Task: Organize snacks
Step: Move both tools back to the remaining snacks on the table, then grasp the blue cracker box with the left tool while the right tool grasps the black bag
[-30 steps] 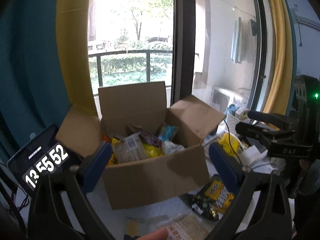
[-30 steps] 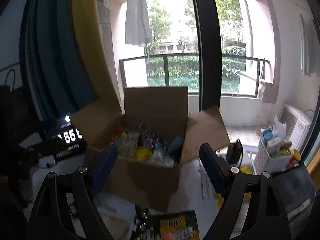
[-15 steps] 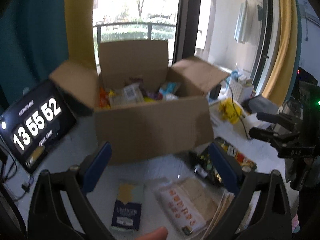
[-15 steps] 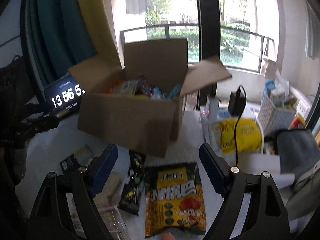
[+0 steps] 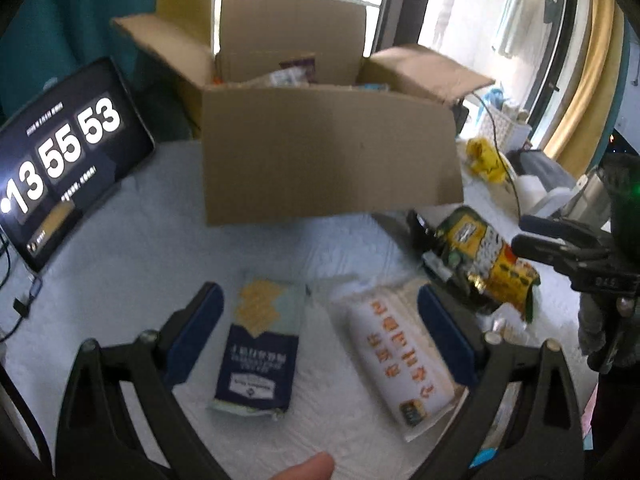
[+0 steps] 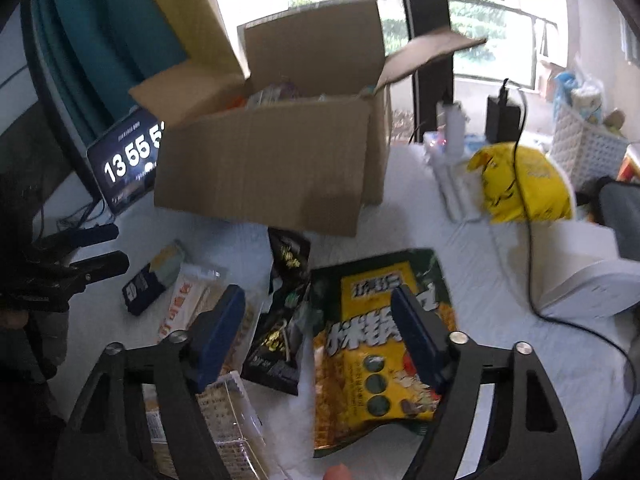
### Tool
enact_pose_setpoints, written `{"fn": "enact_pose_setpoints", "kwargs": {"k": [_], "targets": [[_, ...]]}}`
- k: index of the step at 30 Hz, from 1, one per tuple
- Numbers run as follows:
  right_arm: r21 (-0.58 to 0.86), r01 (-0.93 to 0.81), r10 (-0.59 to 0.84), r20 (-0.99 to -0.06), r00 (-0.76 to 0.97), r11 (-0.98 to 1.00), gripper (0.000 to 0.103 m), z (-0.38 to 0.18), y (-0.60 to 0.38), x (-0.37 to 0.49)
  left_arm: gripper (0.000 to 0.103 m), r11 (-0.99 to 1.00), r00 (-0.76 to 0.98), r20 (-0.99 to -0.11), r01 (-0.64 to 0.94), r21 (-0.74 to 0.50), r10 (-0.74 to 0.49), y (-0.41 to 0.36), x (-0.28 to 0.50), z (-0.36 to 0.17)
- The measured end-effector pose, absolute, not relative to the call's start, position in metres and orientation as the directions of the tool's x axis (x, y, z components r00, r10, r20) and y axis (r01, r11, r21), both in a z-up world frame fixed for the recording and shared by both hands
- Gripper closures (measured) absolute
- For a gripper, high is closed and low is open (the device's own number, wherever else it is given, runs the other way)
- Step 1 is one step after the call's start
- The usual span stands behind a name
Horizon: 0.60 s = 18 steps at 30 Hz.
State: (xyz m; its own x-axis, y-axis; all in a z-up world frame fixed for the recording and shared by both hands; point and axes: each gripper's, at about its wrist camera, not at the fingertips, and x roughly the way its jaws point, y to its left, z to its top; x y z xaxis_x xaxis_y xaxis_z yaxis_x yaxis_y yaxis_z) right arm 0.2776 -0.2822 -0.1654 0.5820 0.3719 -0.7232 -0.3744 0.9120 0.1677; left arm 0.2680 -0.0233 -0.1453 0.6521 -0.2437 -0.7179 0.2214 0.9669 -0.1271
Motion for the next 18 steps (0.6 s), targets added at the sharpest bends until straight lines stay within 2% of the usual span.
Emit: {"fn": "enact_pose_setpoints", "kwargs": {"k": [7,18], "targets": [[0.183,-0.391,0.38,-0.767,0.517,0.902,0.032,-0.186,-0.268,0.286,0.004,0.975,0.618,-0.759,0.193,-0.108,-0.206,-0.013,0.274,-0.172],[0.196,-0.428,0.392,-0.808,0.439,0.883,0.033,-0.207,-0.245,0.297,0.005,0.986,0.556,-0.818,0.143,-0.082,-0.149,0.005,0.286,-0.213]]}}
